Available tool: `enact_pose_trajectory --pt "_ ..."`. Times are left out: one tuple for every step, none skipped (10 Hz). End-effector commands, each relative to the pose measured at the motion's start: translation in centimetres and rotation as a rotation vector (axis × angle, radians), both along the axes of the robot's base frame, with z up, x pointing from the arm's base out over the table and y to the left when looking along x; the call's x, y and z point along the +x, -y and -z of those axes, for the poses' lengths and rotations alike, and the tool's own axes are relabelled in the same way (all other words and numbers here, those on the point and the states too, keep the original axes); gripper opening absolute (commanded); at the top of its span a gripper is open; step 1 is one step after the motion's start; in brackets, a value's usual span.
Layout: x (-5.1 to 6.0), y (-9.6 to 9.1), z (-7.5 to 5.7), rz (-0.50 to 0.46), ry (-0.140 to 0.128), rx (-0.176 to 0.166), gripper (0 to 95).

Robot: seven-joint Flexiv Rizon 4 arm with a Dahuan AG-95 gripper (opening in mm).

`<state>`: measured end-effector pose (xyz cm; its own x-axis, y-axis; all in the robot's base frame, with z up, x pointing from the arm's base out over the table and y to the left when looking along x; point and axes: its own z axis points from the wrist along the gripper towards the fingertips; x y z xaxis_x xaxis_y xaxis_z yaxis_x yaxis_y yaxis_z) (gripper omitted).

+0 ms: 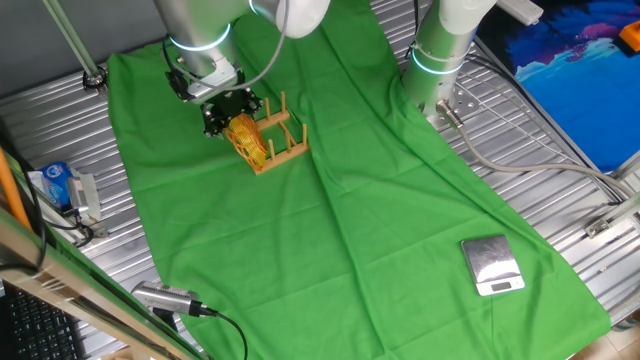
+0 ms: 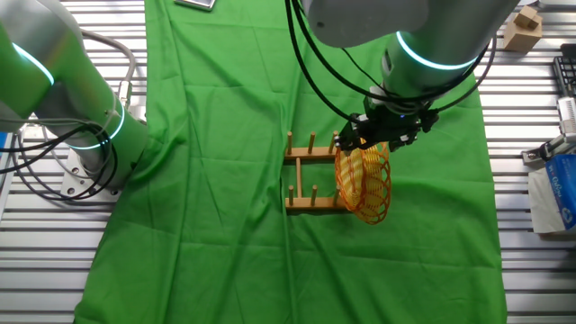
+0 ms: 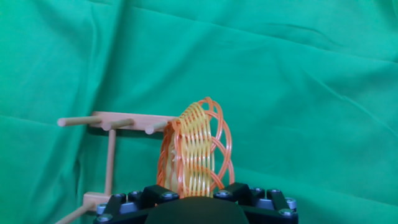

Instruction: Take the dish off the dish rack

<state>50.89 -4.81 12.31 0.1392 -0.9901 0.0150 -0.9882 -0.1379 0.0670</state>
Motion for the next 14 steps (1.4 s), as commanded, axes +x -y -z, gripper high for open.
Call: enact_pose_trajectory --pt "-0.03 0.12 0.14 -0.005 0.004 -0.002 76.0" --pt "0.02 0.2 0.32 -0.004 0.005 -0.001 76.0" --pt "0.06 0.27 0.5 -0.005 0.006 0.0 76.0" --pt "0.08 0.32 0.6 -0.005 0.007 0.0 76.0" --pt "0.09 0.33 0.63 -0.003 0.008 0.0 76.0" --pt "0.09 0.33 0.63 -0.003 0.009 0.0 76.0" --pt "0.09 0.33 0.63 -0.002 0.01 0.0 57.0" --pt "0.09 0.33 0.63 -0.001 0.011 0.0 57.0" --pt "0.09 0.33 0.63 0.002 0.011 -0.001 57.0" --pt "0.09 0.33 0.63 0.006 0.011 -0.002 38.0" --pt "0.09 0.33 0.63 0.008 0.011 -0.002 38.0" --pt "0.09 0.33 0.63 0.007 0.011 -0.001 38.0" --pt "0.09 0.33 0.63 0.006 0.011 -0.001 38.0" --pt "0.09 0.33 0.63 0.005 0.01 -0.003 38.0"
